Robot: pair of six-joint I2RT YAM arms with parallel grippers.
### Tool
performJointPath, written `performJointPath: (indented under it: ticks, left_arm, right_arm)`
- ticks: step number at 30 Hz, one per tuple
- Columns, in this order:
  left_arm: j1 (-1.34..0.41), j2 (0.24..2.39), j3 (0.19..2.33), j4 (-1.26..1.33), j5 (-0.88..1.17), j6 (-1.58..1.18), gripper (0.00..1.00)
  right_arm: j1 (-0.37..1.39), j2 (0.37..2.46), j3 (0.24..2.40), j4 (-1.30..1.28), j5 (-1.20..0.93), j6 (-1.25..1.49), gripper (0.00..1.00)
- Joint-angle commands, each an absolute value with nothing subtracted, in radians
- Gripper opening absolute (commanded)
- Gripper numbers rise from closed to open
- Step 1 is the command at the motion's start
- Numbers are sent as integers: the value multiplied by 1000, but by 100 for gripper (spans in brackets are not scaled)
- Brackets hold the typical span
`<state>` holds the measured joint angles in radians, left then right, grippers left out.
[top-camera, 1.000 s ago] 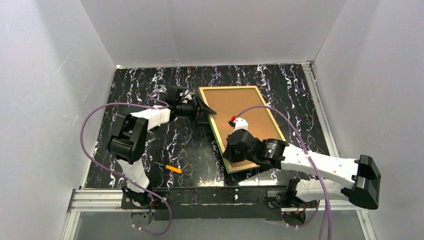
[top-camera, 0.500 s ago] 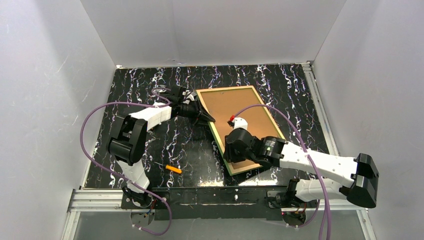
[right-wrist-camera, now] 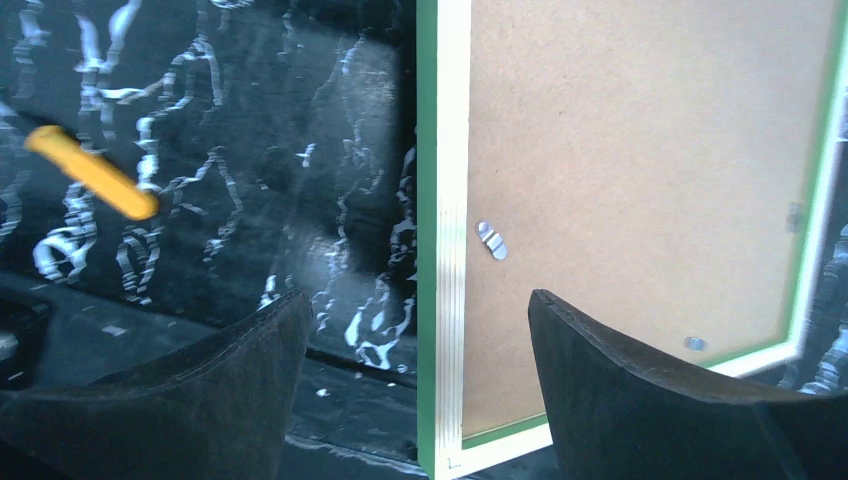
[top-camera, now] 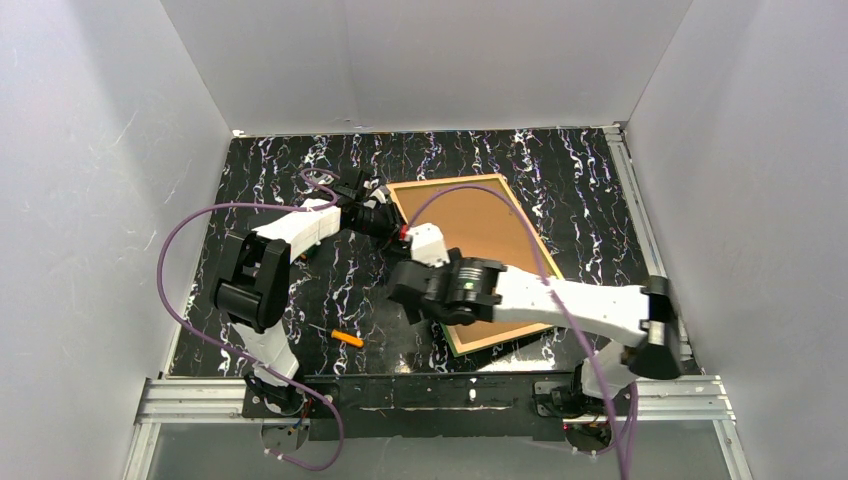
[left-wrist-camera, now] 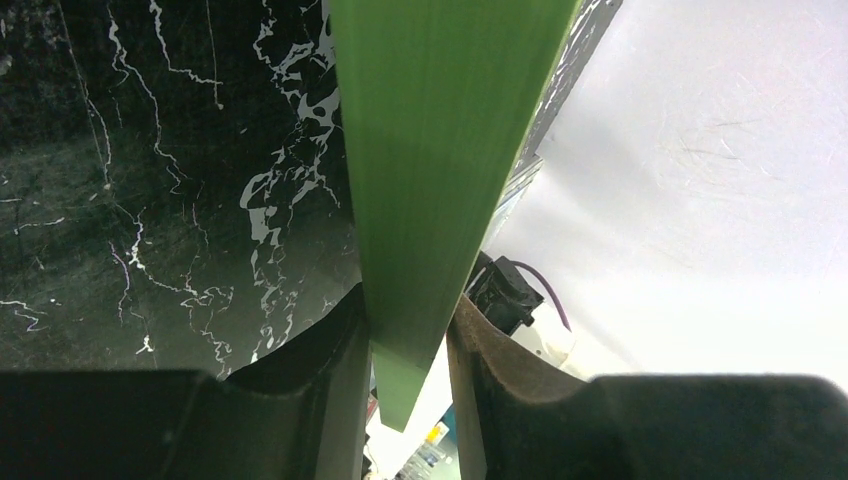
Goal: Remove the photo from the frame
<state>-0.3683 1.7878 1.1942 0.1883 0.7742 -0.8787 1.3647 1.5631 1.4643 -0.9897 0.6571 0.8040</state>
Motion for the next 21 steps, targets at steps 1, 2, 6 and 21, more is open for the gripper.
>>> performJointPath:
  ticks: [1,2,6,21]
  left_arm:
    - [-364,1720,1224,51,832,-889,0]
    - [-362,1718,1224,48,831,-888,0]
    - [-361,1719,1228,38,834,-885,0]
    - [-359,1722,1227,41,842,-892,0]
  right_arm:
    - [1389,1781,1716,-1350,847,883,86]
    - [1391,1833,1778,-1420,875,910,86]
    - [1394,2004,1925,-1594,976,965,86]
    - [1319,2074,1831,-1358,988,775,78]
